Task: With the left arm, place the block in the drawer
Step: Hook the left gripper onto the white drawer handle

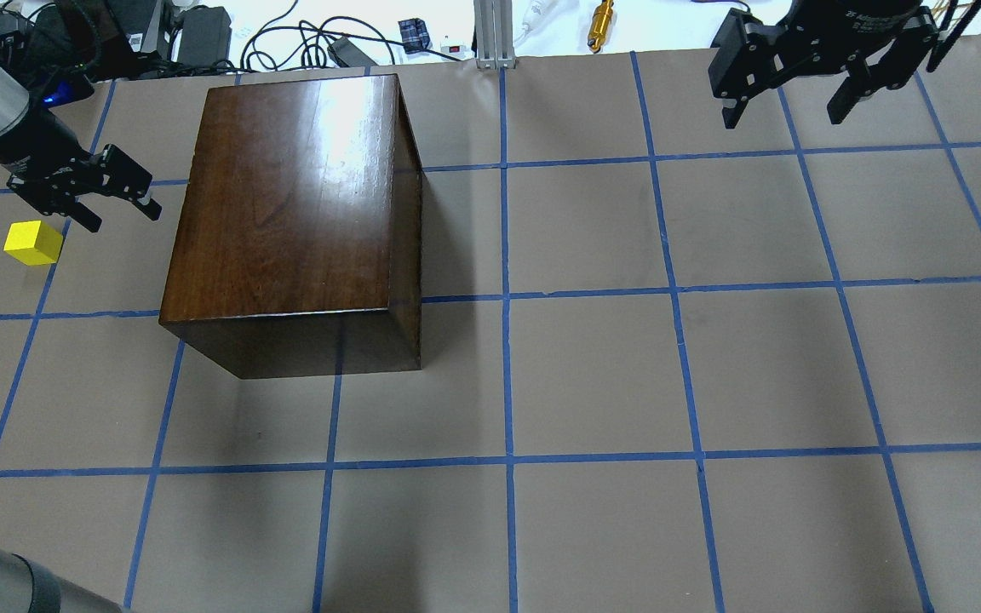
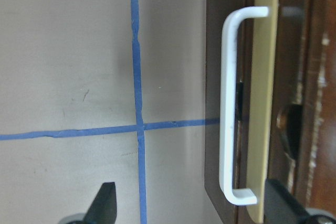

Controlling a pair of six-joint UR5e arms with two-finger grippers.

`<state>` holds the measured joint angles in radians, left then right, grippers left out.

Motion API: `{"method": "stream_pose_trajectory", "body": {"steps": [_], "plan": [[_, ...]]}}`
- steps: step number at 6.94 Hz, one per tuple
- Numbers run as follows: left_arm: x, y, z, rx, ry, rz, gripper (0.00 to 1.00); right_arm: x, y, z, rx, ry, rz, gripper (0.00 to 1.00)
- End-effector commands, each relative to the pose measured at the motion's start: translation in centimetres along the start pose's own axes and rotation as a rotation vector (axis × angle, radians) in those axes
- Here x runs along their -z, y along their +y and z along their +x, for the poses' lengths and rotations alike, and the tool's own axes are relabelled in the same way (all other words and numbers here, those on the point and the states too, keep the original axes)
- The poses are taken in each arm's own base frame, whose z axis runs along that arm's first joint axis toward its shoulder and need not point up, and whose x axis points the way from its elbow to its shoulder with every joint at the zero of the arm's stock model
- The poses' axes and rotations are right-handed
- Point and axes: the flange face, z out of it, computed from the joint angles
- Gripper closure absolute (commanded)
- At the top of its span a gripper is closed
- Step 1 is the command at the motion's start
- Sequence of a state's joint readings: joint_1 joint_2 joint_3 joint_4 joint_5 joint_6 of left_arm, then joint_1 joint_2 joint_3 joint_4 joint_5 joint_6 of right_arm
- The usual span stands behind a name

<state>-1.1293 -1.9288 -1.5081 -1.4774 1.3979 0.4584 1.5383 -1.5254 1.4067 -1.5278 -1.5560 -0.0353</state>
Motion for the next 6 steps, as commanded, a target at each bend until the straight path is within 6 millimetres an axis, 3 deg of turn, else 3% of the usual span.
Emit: {"method": "stream_pose_trajectory", "body": {"steps": [1,6], "plan": [[-1.7,0.0,0.1,0.0,0.049,-0.005,0.0,0.0,0.0,0.0,0.0,-0.001,-0.001,0.0],[-4.0,0.0,-0.5,-0.032,0.053,-0.003,0.0,0.0,0.0,0.1,-0.001,0.001,-0.001,0.0]]}}
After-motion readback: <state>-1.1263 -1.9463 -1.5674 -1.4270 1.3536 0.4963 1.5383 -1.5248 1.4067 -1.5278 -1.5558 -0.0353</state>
